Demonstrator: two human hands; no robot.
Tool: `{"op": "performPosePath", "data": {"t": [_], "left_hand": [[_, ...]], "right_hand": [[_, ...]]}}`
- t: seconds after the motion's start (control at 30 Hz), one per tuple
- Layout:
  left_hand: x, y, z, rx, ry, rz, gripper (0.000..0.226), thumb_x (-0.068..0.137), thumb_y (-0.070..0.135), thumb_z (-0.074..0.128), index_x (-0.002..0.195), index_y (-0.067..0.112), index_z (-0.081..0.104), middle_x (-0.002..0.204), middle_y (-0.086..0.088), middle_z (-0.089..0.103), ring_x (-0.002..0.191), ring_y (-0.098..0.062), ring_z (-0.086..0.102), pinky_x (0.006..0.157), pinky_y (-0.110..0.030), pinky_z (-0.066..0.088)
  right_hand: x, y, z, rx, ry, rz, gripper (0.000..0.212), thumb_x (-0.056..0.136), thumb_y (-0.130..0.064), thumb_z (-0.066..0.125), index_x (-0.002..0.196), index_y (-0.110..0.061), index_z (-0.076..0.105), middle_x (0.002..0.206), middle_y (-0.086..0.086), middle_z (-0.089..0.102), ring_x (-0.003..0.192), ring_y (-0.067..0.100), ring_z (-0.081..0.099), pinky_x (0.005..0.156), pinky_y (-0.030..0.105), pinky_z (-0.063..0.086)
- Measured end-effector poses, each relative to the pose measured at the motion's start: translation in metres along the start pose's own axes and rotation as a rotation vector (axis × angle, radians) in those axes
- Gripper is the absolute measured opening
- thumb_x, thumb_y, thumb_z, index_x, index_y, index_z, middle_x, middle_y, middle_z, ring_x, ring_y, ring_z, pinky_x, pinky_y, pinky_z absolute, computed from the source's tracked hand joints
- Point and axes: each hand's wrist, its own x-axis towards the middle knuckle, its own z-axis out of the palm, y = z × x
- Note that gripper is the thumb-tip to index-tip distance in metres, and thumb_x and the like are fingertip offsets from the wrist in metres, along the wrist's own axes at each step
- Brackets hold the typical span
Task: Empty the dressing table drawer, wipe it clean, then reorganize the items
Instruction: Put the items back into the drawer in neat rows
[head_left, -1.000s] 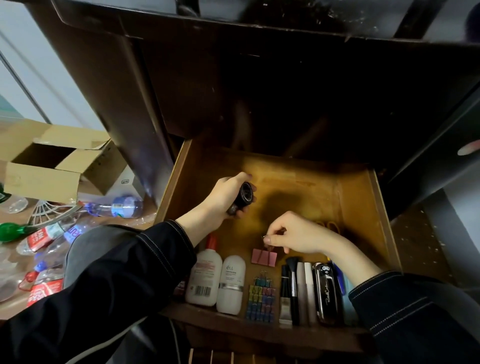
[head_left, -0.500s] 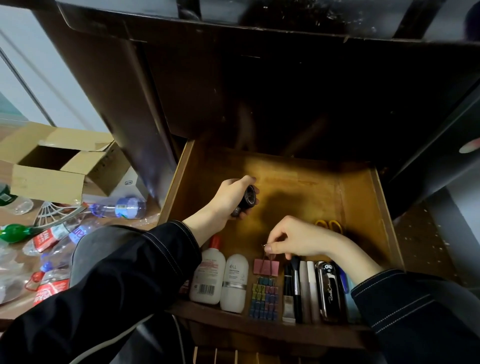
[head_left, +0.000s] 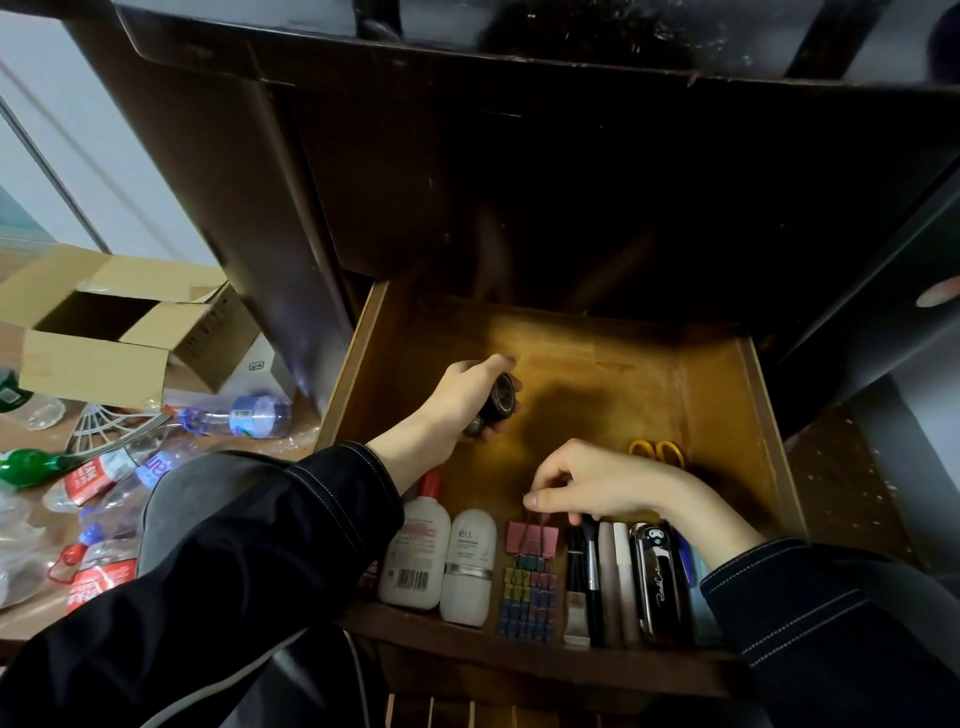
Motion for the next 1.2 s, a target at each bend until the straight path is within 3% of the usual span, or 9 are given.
{"op": "performPosePath", "data": {"t": [0.13, 0.27, 0.37, 0.57, 0.67, 0.73, 0.93, 1.1, 1.2], "left_hand": [[-0.001, 0.000, 0.000, -0.148, -0.103, -0.132, 0.040, 0.099, 0.042, 0.047, 0.102, 0.006, 0.063, 0.084, -0.013, 0.067, 0.051, -0.019, 0.054, 0.042, -0.022, 0.038], [-0.004, -0.001, -0.003, -0.385, -0.233, -0.298, 0.040, 0.097, 0.036, 0.040, 0.114, 0.004, 0.057, 0.091, -0.015, 0.070, 0.060, -0.022, 0.062, 0.048, -0.022, 0.045], [-0.008, 0.000, -0.003, -0.408, -0.283, -0.331, 0.040, 0.098, 0.033, 0.039, 0.123, 0.005, 0.050, 0.105, -0.019, 0.068, 0.067, -0.025, 0.065, 0.050, -0.023, 0.046], [-0.010, 0.000, 0.004, -0.327, -0.341, -0.274, 0.034, 0.100, 0.037, 0.056, 0.118, 0.009, 0.055, 0.112, -0.014, 0.054, 0.078, -0.023, 0.064, 0.056, -0.027, 0.055], [-0.010, -0.002, 0.004, -0.278, -0.393, -0.234, 0.039, 0.093, 0.041, 0.068, 0.118, 0.011, 0.065, 0.113, -0.011, 0.059, 0.082, -0.019, 0.066, 0.064, -0.029, 0.059], [-0.010, -0.003, 0.004, -0.266, -0.432, -0.224, 0.040, 0.089, 0.042, 0.072, 0.114, 0.011, 0.070, 0.107, -0.009, 0.065, 0.084, -0.019, 0.069, 0.066, -0.030, 0.061], [-0.009, -0.003, 0.003, -0.237, -0.431, -0.226, 0.055, 0.090, 0.054, 0.066, 0.123, 0.010, 0.058, 0.105, -0.014, 0.064, 0.082, -0.028, 0.071, 0.065, -0.033, 0.061], [-0.008, -0.003, 0.003, -0.213, -0.417, -0.253, 0.045, 0.098, 0.027, 0.060, 0.135, 0.001, 0.053, 0.112, -0.016, 0.057, 0.079, -0.026, 0.071, 0.065, -0.032, 0.060], [-0.009, -0.003, 0.004, -0.192, -0.392, -0.245, 0.043, 0.098, 0.021, 0.058, 0.135, -0.001, 0.052, 0.112, -0.017, 0.059, 0.077, -0.024, 0.070, 0.064, -0.031, 0.060]], "right_hand": [[0.000, 0.002, -0.009, 0.058, 0.105, 0.022, 0.023, 0.098, -0.045, 0.058, 0.089, -0.029, 0.072, 0.088, -0.003, 0.076, 0.066, 0.010, 0.063, 0.052, 0.021, 0.046], [-0.003, 0.005, -0.021, 0.115, 0.501, 0.033, 0.017, 0.100, -0.037, 0.057, 0.088, -0.037, 0.069, 0.081, -0.015, 0.073, 0.062, -0.001, 0.063, 0.058, 0.020, 0.045], [-0.006, 0.003, -0.022, 0.179, 0.707, -0.052, 0.006, 0.096, -0.037, 0.061, 0.097, -0.041, 0.065, 0.093, -0.017, 0.069, 0.078, -0.001, 0.063, 0.069, 0.020, 0.049], [-0.008, -0.012, -0.014, 0.177, 0.594, -0.106, 0.056, 0.085, -0.057, 0.067, 0.135, -0.039, 0.051, 0.120, -0.021, 0.055, 0.083, 0.007, 0.065, 0.070, 0.025, 0.053], [-0.010, -0.014, -0.010, 0.139, 0.585, -0.114, 0.070, 0.075, -0.069, 0.066, 0.136, -0.036, 0.051, 0.107, -0.020, 0.063, 0.068, 0.004, 0.062, 0.064, 0.026, 0.050], [-0.011, -0.016, -0.009, 0.169, 0.598, -0.149, 0.060, 0.073, -0.068, 0.066, 0.125, -0.040, 0.055, 0.088, -0.021, 0.068, 0.059, 0.004, 0.057, 0.059, 0.028, 0.046], [-0.009, -0.016, -0.009, 0.273, 0.605, -0.135, 0.051, 0.085, -0.047, 0.065, 0.132, -0.039, 0.048, 0.105, -0.013, 0.066, 0.072, 0.004, 0.068, 0.056, 0.014, 0.046], [-0.006, -0.013, -0.010, 0.321, 0.626, -0.096, 0.037, 0.097, -0.020, 0.056, 0.130, -0.036, 0.053, 0.106, -0.010, 0.066, 0.064, 0.006, 0.064, 0.051, 0.011, 0.043], [-0.007, -0.014, -0.011, 0.363, 0.612, -0.113, 0.025, 0.098, -0.023, 0.058, 0.115, -0.041, 0.058, 0.094, -0.012, 0.069, 0.059, 0.005, 0.061, 0.049, 0.010, 0.041]]}}
